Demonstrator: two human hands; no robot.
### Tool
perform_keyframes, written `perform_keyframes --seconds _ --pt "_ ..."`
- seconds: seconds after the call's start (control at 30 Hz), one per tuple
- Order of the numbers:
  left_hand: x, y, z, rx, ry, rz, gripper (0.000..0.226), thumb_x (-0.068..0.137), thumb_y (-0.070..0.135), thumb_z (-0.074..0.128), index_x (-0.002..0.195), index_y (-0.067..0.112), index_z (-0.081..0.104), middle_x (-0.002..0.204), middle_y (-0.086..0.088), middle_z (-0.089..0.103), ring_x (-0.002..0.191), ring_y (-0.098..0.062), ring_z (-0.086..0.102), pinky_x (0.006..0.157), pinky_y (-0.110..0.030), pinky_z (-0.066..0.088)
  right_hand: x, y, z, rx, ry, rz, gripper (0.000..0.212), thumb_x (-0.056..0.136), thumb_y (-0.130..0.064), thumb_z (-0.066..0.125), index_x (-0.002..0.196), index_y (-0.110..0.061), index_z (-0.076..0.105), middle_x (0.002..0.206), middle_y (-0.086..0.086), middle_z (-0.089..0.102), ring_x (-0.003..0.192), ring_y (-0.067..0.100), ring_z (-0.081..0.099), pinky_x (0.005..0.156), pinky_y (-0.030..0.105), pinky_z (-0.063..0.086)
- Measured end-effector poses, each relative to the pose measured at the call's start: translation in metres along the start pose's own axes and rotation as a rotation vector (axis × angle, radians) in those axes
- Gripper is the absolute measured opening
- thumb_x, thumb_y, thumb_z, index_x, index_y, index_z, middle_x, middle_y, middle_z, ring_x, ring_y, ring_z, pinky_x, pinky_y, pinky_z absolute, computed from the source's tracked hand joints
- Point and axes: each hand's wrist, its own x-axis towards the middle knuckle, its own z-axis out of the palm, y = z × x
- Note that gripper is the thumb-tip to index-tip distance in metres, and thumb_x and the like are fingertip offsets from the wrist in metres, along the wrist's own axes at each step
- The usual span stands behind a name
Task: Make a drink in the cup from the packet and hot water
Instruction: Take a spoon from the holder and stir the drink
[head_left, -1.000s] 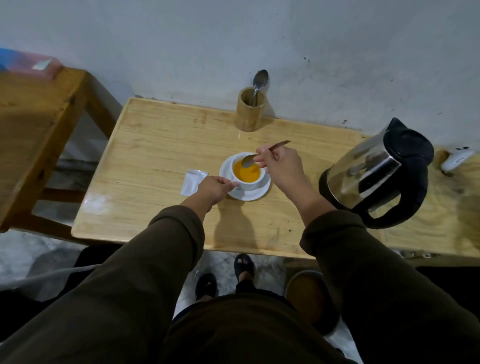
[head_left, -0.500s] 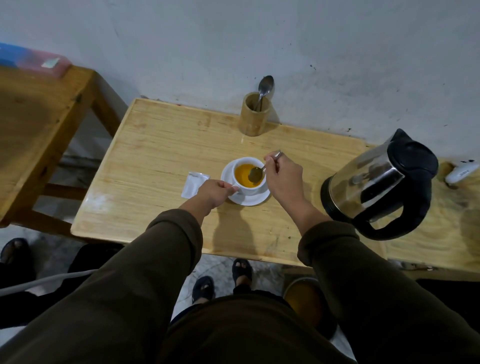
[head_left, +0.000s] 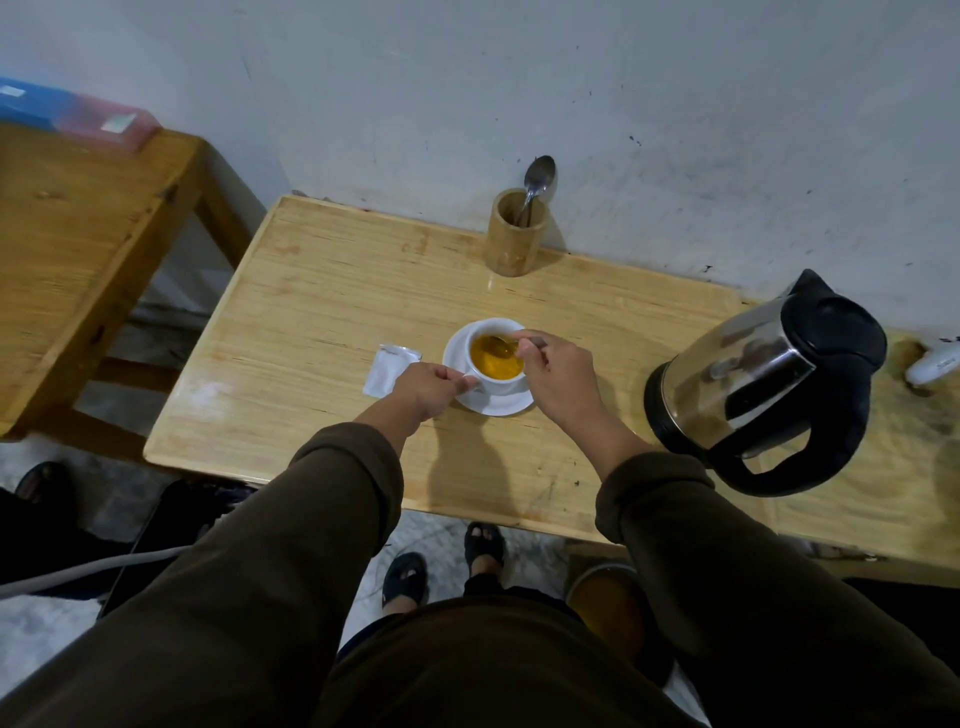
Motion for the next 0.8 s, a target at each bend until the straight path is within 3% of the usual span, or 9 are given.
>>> perform_keyframes --seconds 0.27,0.37,0.5,0.8 --pt "0.001 -0.003 0.002 -0.013 0.025 0.008 0.024 0.082 0.037 0.069 0.091 0.015 0.065 0.102 -0.004 0.064 0.099 -0.02 0.057 0.098 -0.036 0.047 0.005 -0.001 -0.003 0.02 -0.041 -0.024 0.028 0.097 -0.016 0.043 0.102 -0.005 0.069 0.097 0.015 0.072 0.094 0.027 0.064 0.085 0.035 0.048" --pt "0.0 -0.004 0.002 -0.011 0.025 0.017 0.023 0.082 0.037 0.068 0.091 0.017 0.065 0.102 -0.003 0.064 0.098 -0.019 0.056 0.096 -0.036 0.048 0.011 0.002 -0.002 -0.083 -0.035 -0.041 0.029 0.098 -0.018 0.041 0.103 -0.006 0.066 0.101 0.013 0.069 0.095 0.026 0.062 0.08 0.029 0.044" --pt "0.001 -0.005 0.003 -0.012 0.029 0.025 0.024 0.081 0.039 0.069 0.091 0.017 0.065 0.096 -0.003 0.062 0.09 -0.018 0.054 0.084 -0.032 0.046 0.016 0.005 0.0 -0.174 -0.015 -0.078 0.031 0.098 -0.019 0.039 0.11 -0.009 0.066 0.11 0.01 0.068 0.1 0.024 0.06 0.079 0.024 0.039" --pt "0.001 -0.005 0.004 -0.029 0.03 0.029 0.022 0.081 0.036 0.07 0.09 0.017 0.064 0.096 -0.002 0.062 0.09 -0.017 0.054 0.082 -0.029 0.045 0.012 -0.001 -0.001 -0.112 -0.049 -0.078 0.03 0.097 -0.019 0.043 0.111 -0.009 0.068 0.115 0.01 0.07 0.107 0.025 0.062 0.09 0.028 0.043"
